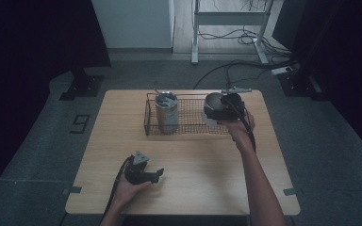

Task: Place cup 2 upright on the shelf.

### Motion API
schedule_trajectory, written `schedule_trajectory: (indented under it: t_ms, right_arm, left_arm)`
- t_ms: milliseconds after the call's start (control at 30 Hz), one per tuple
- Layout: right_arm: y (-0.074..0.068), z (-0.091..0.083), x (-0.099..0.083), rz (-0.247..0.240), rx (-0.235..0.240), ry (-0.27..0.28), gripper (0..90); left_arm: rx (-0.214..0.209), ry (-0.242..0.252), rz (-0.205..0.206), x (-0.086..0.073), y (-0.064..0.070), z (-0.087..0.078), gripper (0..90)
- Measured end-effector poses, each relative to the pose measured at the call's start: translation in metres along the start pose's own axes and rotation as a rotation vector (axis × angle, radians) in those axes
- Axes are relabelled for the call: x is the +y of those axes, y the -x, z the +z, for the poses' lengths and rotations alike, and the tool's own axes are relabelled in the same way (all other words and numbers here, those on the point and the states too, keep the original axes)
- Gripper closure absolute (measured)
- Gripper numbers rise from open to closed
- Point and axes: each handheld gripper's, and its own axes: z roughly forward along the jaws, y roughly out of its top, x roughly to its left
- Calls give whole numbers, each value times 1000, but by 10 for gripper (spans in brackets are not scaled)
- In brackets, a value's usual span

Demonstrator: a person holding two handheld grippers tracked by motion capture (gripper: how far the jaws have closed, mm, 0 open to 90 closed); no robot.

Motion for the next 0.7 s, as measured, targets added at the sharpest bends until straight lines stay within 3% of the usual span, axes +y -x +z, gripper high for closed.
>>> schedule_trajectory:
  t_ms: [700]
  right_arm:
    - [11,28,13,4,-33,-35,70]
  left_arm:
    - [6,-6,7,-1,0,1,154]
